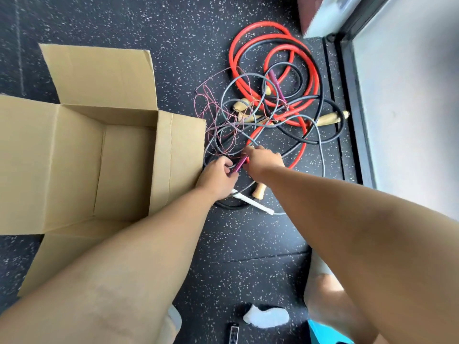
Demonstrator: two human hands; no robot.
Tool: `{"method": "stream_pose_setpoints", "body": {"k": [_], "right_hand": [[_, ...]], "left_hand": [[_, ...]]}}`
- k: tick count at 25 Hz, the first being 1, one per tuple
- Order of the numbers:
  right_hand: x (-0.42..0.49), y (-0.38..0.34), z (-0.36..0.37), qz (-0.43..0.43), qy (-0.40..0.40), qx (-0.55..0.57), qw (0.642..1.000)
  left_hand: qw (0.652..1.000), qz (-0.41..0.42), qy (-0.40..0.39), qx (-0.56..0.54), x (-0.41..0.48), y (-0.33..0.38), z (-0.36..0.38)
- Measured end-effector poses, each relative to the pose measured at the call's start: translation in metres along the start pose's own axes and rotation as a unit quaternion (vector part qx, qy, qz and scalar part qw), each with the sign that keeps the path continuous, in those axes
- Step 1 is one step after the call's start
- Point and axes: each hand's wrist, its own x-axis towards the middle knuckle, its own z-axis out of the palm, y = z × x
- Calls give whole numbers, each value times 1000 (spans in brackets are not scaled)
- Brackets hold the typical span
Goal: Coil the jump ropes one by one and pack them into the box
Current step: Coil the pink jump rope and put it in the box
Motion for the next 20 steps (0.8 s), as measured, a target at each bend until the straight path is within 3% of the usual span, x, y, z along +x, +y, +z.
{"method": "stream_pose_setpoints", "body": {"k": [3,7,10,12,17,20], "right_hand": [[-2,-7,-3,14,24,-11,1000],[-29,-13,-24,-48,70,54,995],[-54,-23,-49,-60,43,189,979],[-76,-34,-66,-38,28,314,948],[-140,-64,-110,-45,59,562,824],[-182,-81,-140,-62,113,602,788]], "left_hand": [[1000,4,1,-11,-7,-1,-4],[999,11,7,-40,-24,12,-14],[998,26,27,-56,-42,31,-36],[996,44,53,-52,-64,44,-57],[978,107,132,-121,-126,78,-114],[969,143,166,-115,-162,97,-147]]}}
